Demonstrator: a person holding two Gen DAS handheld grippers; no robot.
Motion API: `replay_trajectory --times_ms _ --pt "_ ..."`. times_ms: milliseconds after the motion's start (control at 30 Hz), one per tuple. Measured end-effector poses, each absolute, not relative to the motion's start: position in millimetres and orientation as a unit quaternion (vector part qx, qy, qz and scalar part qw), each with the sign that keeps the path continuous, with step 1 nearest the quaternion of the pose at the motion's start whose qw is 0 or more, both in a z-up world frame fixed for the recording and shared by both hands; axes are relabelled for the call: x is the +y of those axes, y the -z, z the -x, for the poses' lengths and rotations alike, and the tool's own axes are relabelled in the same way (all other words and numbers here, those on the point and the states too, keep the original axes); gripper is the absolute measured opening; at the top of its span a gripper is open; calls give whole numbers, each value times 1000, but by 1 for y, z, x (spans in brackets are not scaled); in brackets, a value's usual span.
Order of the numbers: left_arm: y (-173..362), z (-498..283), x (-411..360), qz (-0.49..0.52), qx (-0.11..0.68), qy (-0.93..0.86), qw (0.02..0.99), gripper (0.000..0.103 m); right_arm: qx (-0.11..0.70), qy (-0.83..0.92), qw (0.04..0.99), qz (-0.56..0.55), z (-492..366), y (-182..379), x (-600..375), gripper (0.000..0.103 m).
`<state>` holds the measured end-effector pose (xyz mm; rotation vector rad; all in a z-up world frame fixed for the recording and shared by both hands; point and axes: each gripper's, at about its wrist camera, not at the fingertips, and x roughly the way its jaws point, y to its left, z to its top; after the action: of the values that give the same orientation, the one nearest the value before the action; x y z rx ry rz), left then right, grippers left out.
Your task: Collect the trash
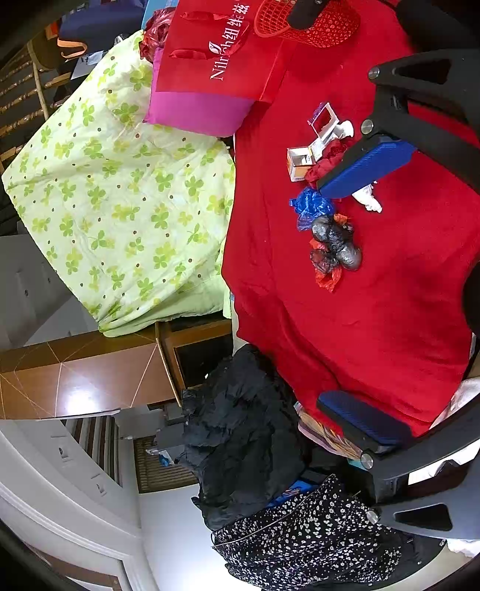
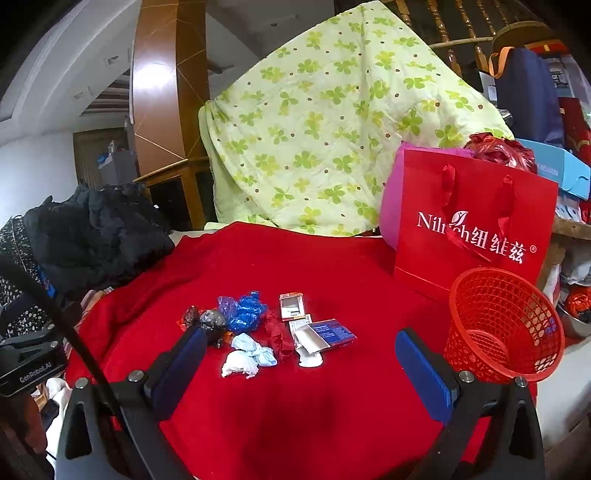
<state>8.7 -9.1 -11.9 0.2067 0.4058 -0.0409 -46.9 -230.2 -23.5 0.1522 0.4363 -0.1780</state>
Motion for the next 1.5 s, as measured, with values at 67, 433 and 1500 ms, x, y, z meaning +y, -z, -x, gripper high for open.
replay_trajectory --times_ms 67,433,1500 --pt "14 -11 -9 -103 203 20 974 103 219 90 969 -78 47 23 -230 103" --pt "17 -15 -4 -93 223 20 970 103 224 96 965 -99 37 24 -232 103" --pt "113 -122 4 -71 317 60 944 103 369 94 861 -338 -125 136 -361 103"
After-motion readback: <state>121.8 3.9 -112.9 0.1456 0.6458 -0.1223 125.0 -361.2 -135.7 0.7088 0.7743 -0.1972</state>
